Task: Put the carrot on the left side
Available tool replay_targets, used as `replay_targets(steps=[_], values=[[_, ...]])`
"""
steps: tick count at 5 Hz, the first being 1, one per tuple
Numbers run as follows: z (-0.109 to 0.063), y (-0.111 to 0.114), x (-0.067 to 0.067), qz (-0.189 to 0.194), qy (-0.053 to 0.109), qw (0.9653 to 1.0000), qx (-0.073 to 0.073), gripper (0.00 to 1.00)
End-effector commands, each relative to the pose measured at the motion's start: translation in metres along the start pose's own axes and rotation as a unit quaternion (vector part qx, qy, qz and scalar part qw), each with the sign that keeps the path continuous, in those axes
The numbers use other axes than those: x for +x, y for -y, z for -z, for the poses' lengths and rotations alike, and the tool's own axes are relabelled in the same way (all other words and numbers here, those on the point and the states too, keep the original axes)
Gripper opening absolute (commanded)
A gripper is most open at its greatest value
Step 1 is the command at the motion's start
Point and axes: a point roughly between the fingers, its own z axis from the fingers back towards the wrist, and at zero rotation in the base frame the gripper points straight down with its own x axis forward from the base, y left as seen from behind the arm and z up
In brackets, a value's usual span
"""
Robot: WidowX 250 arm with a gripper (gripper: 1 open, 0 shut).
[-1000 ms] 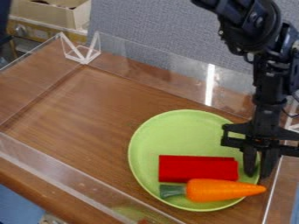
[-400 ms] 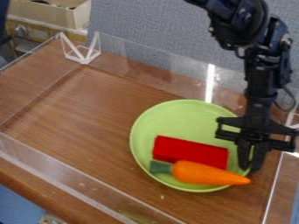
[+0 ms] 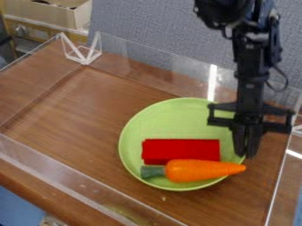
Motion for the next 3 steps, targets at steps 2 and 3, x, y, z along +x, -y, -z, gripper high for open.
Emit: replay_targets(steps=[2, 3], values=[[-0.067, 0.019, 0.0, -0.043, 0.065, 0.9939, -0.078, 0.0], [-0.075, 0.022, -0.005, -0.066, 0.074, 0.9906, -0.095, 0.0]])
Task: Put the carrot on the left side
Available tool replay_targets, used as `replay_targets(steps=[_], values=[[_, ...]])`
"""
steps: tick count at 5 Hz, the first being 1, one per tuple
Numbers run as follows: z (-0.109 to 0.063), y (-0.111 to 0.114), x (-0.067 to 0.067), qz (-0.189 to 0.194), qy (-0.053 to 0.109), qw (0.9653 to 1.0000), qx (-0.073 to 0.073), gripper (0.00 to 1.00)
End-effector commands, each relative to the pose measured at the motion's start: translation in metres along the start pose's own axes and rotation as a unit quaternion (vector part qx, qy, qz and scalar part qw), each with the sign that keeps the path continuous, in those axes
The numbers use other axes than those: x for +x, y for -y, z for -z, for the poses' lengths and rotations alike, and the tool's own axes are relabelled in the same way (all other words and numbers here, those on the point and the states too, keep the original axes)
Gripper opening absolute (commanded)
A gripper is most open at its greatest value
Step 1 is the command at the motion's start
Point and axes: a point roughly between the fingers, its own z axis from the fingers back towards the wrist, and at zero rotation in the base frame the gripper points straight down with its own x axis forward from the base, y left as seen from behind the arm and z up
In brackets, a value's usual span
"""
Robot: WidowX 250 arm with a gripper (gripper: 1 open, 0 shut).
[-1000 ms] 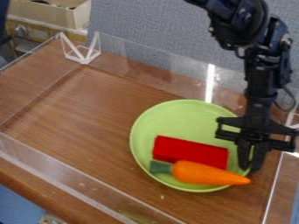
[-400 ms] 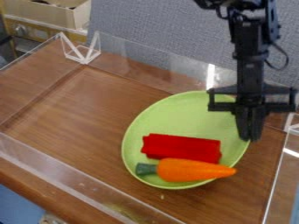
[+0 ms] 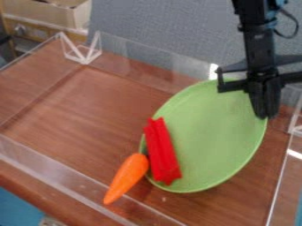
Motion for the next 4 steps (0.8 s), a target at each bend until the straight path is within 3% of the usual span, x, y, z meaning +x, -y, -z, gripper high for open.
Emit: replay_targets(steps=[1, 2, 3, 4], values=[[-0.03, -0.001, -0.002, -0.017, 0.037, 0.9988, -0.029, 0.0], [-0.047, -0.014, -0.004, -0.047, 0.049, 0.9965, -0.048, 0.0], [-0.051, -0.022, -0.003, -0.049, 0.042, 0.9961, -0.061, 0.0], [-0.045, -0.023, -0.002, -0.043, 0.032, 0.9964, -0.065, 0.0]])
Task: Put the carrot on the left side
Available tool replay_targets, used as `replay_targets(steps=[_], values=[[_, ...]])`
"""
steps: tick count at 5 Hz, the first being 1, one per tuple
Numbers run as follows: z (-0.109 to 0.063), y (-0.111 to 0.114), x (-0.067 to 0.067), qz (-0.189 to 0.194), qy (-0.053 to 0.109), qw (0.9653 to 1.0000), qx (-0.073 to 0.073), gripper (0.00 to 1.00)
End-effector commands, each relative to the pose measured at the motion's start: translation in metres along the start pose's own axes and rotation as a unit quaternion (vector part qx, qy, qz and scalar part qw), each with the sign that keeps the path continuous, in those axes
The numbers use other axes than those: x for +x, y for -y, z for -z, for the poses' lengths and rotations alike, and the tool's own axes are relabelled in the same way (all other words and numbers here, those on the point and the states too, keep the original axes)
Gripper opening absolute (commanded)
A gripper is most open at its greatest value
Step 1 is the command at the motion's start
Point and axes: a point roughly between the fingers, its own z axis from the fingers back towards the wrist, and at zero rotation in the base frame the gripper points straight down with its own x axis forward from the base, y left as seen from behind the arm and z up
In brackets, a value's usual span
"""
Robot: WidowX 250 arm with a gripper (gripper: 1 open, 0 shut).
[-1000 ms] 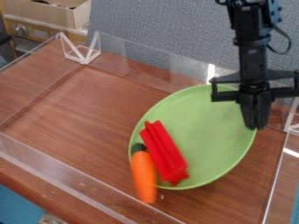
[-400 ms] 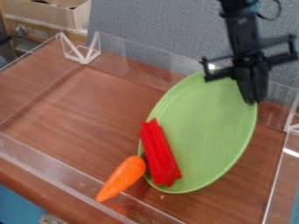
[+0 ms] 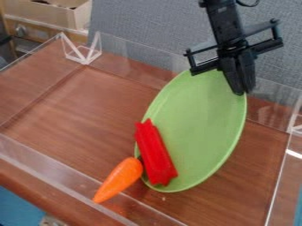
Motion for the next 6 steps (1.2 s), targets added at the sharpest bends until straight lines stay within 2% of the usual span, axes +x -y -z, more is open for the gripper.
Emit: replay_targets(steps=[1, 3, 4, 5, 6], values=[[-0.007, 0.007, 0.0, 0.017, 0.006, 0.9997, -0.017, 0.0], [0.003, 0.04, -0.009, -0.001, -0.001, 0.9996, -0.03, 0.0], [-0.02, 0.012, -0.009, -0.042, 0.015, 0.998, -0.045, 0.0], [-0.049, -0.027, -0.003, -0.1, 0.038, 0.9921, -0.067, 0.0], [-0.031, -0.002, -0.001, -0.091, 0.017, 0.9934, -0.068, 0.0]])
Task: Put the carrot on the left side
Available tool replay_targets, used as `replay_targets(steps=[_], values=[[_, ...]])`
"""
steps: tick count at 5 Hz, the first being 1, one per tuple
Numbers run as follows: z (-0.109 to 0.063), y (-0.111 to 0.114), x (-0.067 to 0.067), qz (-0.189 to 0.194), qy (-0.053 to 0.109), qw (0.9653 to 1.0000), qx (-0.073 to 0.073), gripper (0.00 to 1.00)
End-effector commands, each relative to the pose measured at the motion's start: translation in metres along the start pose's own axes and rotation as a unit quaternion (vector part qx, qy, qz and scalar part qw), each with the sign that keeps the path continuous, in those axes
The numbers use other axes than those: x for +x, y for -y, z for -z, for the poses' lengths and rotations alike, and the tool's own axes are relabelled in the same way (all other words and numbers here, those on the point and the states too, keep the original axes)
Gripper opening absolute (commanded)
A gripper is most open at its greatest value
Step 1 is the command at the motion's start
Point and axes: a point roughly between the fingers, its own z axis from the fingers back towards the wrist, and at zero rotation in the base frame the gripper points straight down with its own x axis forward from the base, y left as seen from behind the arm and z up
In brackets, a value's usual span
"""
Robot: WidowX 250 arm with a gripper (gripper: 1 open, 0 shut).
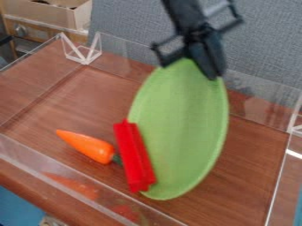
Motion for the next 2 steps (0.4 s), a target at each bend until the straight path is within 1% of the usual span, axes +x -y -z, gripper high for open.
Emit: replay_targets(steps=[1, 2], values=[[0.007, 0.042, -0.011, 0.031, 0.0, 0.9993, -0.019, 0.0], [0.021, 0.055, -0.014, 0.04, -0.017, 0.9989, -0.018, 0.0]])
